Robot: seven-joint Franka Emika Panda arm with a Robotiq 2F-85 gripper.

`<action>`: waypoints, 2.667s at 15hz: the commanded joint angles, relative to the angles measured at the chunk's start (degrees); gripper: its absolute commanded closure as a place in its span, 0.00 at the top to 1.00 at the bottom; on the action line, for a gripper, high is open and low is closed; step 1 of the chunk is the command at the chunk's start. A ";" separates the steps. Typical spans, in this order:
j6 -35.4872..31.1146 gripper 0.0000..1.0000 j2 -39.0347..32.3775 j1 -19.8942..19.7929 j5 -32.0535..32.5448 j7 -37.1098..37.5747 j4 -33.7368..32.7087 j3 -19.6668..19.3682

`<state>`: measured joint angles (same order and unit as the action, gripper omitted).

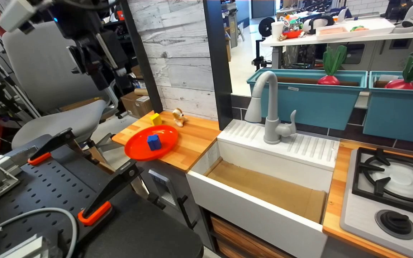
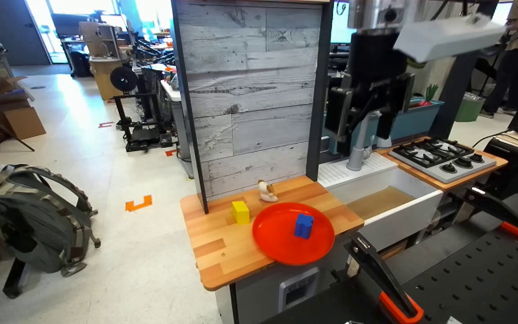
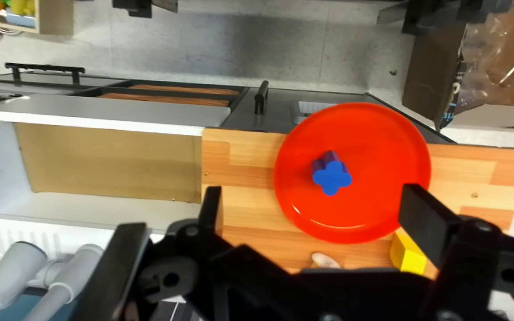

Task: Remove the blue block from the plate and put it on the table

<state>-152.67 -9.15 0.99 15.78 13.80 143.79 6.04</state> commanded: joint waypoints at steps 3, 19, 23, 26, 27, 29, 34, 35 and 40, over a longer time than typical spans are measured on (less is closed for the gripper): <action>-8.23 1.00 -17.74 3.28 -4.64 -0.81 -10.57 -3.69; -17.07 1.00 -29.79 11.18 -6.44 -0.52 -14.70 -8.97; -19.51 1.00 -36.29 11.17 -10.20 -1.27 -19.86 -8.09; -20.28 1.00 -40.15 12.10 -11.21 -1.40 -23.43 -8.41; -20.22 1.00 -41.07 12.45 -11.37 -1.41 -24.37 -8.51; -20.67 0.72 -42.58 13.42 -11.20 -1.41 -25.86 -9.07; -20.45 0.33 -43.53 12.92 -11.13 -2.35 -27.03 -8.65; -20.56 0.27 -43.24 12.79 -11.11 -2.52 -26.73 -8.61; -22.86 0.24 -37.69 10.41 -11.06 -4.50 -21.18 -7.70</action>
<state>-173.11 -51.26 13.23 6.30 12.59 117.99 -2.45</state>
